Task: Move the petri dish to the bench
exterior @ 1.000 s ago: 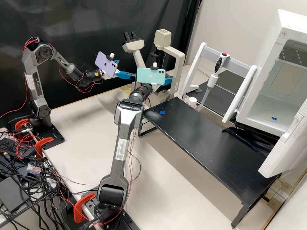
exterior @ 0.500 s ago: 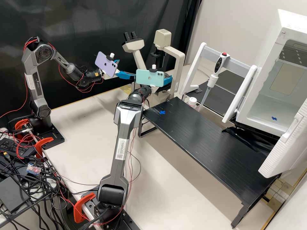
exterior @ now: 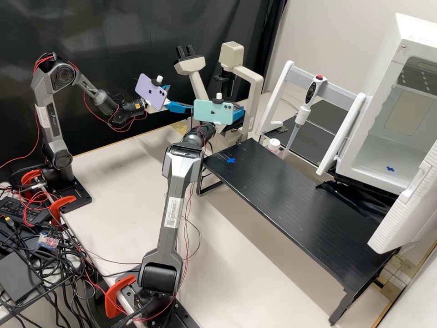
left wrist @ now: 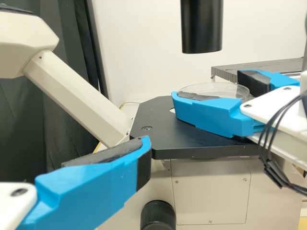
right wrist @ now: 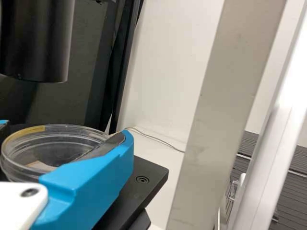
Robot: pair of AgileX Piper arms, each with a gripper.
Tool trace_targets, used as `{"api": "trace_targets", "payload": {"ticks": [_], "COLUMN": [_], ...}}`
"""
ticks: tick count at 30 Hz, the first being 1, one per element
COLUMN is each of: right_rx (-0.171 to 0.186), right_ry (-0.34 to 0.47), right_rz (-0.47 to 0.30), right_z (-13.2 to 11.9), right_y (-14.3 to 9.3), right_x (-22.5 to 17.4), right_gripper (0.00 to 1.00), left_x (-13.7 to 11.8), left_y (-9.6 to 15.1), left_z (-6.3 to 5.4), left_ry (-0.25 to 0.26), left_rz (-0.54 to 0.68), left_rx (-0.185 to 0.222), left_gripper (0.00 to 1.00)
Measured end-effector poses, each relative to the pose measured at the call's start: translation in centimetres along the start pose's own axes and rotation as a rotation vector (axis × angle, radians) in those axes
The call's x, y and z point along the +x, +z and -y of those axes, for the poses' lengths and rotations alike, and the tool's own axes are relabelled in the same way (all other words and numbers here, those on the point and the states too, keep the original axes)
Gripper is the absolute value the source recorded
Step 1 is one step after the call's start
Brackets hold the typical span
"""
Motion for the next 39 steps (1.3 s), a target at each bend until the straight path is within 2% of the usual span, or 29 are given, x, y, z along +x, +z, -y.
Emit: {"api": "trace_targets", "payload": {"ticks": [10,14,17,24,25,39], "right_rx": [-0.009,-0.006,0.021,0.008,0.014,0.014], "right_ry": [-0.020,-0.041,-0.067,-0.096,-0.100,-0.082], "right_rz": [-0.017,-0.056,-0.091,-0.176,-0.183,-0.210], "right_z": [-0.6,-1.1,-1.6,-3.1,-3.1,-3.8], "right_y": [0.3,0.3,0.0,-1.3,-1.5,-2.2], "right_x": [-1.2,-2.6,-3.9,-6.7,-6.9,-7.4], "right_gripper": [0.00,0.00,0.00,0.00,0.00,0.00], "left_x": [0.0,0.0,0.0,0.0,0.0,0.0], "left_y": [0.0,0.0,0.0,0.0,0.0,0.0], "left_z": [0.0,0.0,0.0,0.0,0.0,0.0], "left_ry": [0.000,0.000,0.000,0.000,0.000,0.000], "left_rz": [0.000,0.000,0.000,0.000,0.000,0.000], "left_rx": [0.000,0.000,0.000,0.000,0.000,0.000], "left_gripper": [1.00,1.00,1.00,1.00,1.00,1.00]}}
